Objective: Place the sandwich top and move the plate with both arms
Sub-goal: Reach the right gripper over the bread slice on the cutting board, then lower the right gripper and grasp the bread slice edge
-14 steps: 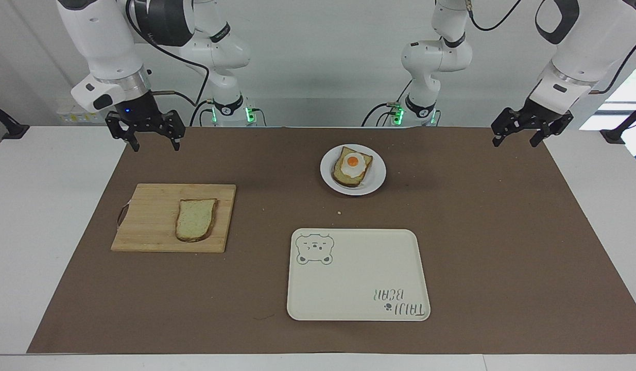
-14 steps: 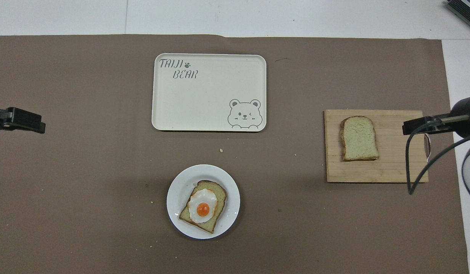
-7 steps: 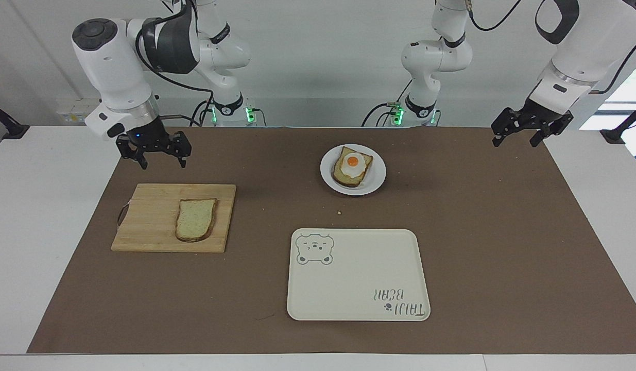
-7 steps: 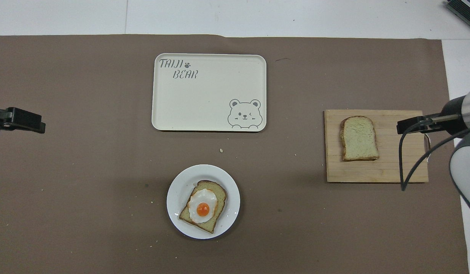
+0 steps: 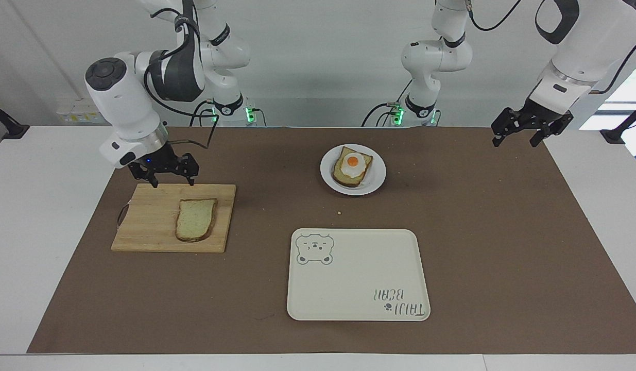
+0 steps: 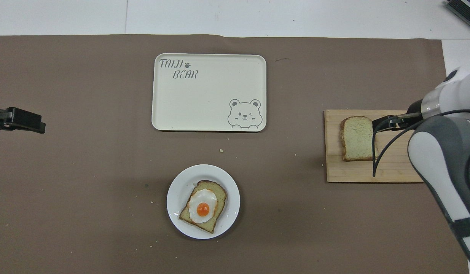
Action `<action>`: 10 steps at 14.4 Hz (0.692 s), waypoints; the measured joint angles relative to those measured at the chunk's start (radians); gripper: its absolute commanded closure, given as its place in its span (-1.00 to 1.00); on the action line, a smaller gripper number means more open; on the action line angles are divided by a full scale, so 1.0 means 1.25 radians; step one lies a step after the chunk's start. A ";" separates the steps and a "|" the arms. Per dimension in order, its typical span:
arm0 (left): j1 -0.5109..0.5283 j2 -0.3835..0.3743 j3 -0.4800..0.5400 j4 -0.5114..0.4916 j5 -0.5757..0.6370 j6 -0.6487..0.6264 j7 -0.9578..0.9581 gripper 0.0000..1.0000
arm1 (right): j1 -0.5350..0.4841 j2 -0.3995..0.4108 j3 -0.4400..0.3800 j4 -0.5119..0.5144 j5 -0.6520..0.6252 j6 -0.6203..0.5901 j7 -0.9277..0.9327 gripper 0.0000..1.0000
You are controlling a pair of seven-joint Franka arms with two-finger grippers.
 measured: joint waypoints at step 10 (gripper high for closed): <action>0.000 0.000 0.000 0.000 0.000 0.000 0.000 -1.00 | -0.046 0.073 -0.001 -0.059 0.015 0.139 -0.073 -1.00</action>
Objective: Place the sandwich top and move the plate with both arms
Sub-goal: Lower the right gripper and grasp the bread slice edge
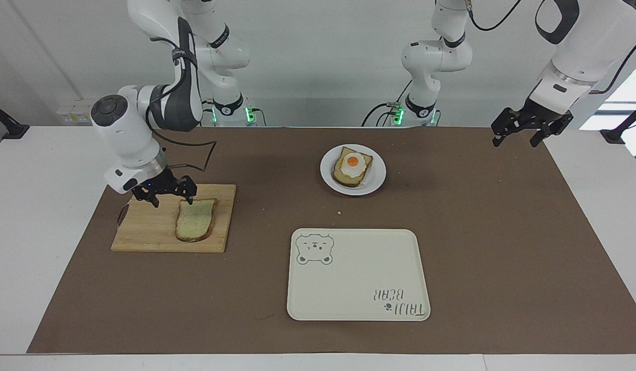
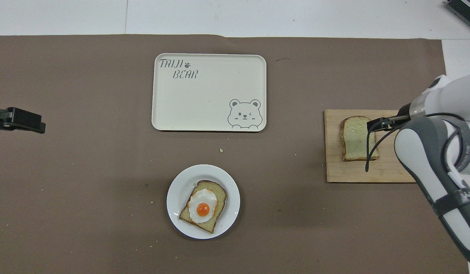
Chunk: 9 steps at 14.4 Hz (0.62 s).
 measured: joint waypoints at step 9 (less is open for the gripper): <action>0.000 0.000 0.000 0.000 0.000 0.000 0.000 -1.00 | -0.021 0.075 0.000 -0.023 0.072 0.080 -0.064 -1.00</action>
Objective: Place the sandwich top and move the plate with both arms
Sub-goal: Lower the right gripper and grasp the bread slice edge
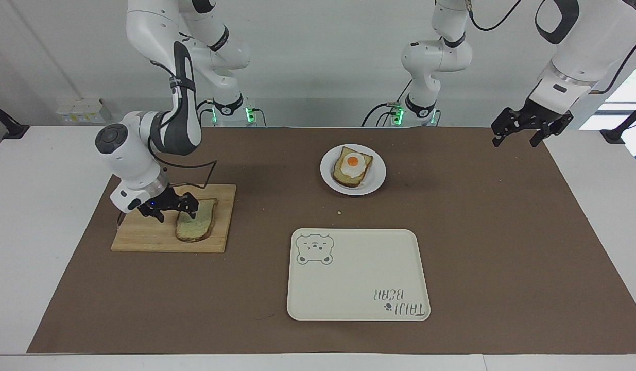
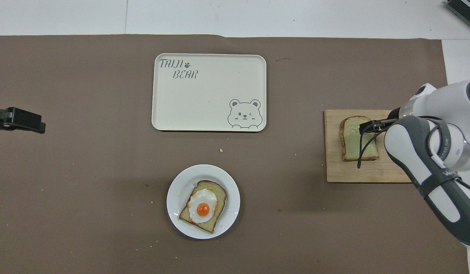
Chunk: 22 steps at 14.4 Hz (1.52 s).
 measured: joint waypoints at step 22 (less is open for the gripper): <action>0.000 0.000 0.000 0.000 0.000 0.000 0.000 -1.00 | -0.026 0.005 -0.001 -0.041 0.057 0.023 -0.072 1.00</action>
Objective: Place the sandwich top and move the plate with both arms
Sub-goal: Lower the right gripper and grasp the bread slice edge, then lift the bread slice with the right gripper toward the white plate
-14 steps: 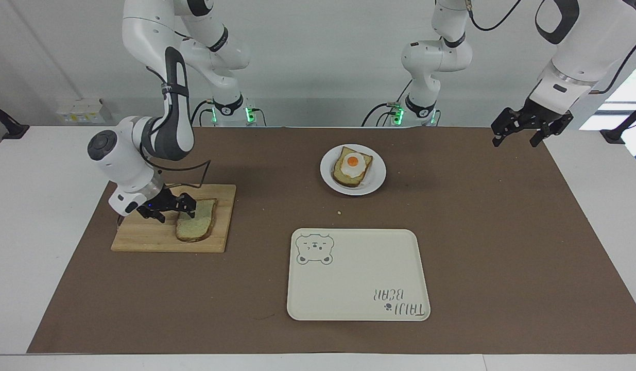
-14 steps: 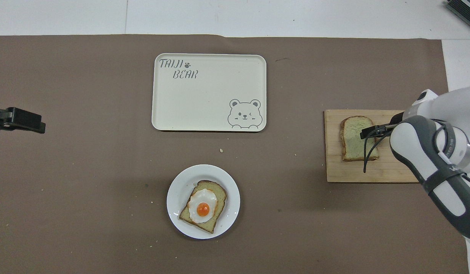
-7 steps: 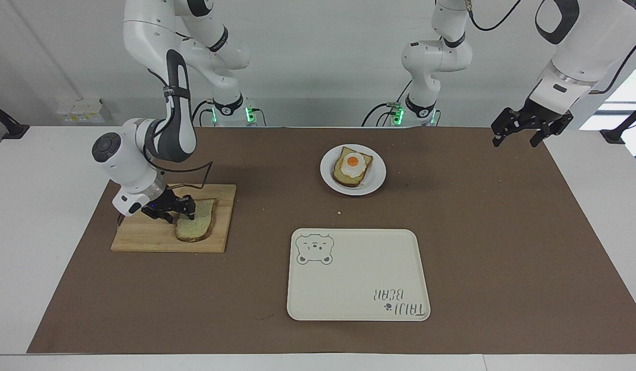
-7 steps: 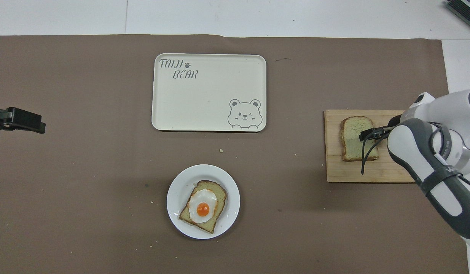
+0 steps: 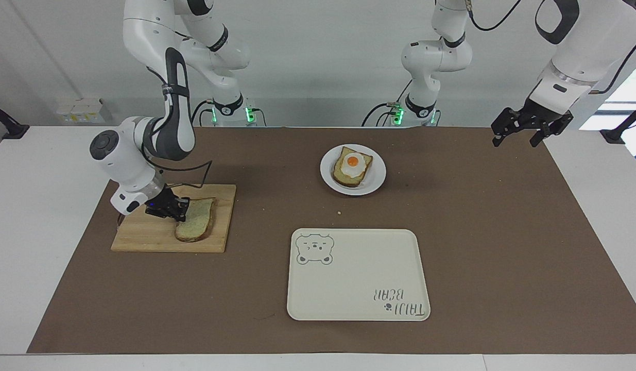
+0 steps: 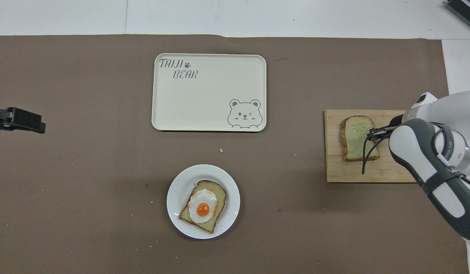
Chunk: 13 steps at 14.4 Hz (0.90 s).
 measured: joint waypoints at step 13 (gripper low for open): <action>0.000 0.000 0.000 0.000 0.000 0.000 0.000 -1.00 | 0.001 -0.048 0.002 0.123 0.001 -0.248 0.014 1.00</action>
